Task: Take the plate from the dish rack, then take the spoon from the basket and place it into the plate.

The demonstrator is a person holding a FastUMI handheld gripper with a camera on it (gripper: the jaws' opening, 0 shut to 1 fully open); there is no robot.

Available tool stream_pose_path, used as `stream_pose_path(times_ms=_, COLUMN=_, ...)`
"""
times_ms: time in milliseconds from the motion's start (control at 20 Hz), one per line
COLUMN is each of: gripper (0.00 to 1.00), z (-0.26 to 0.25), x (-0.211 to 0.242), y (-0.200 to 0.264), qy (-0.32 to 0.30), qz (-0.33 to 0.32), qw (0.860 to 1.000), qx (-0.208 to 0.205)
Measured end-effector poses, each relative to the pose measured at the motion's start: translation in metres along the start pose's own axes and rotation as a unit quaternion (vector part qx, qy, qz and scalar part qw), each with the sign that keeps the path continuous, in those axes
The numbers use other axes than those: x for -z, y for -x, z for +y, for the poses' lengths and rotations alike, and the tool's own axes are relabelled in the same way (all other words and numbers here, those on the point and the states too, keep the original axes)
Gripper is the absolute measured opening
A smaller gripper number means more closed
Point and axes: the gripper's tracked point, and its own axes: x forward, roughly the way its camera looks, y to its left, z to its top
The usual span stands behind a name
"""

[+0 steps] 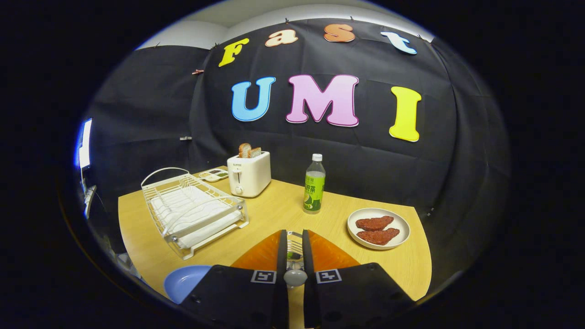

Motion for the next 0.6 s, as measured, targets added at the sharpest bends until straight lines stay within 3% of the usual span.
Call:
stream_pose_path(times_ms=350, gripper=0.16, z=0.057, x=-0.043, y=0.045, qy=-0.026, qz=-0.027, qw=0.997, qx=-0.074)
stream_pose_path(times_ms=600, gripper=0.16, z=0.106, x=-0.026, y=0.057, qy=-0.002, qz=-0.011, qw=0.990, qx=-0.141)
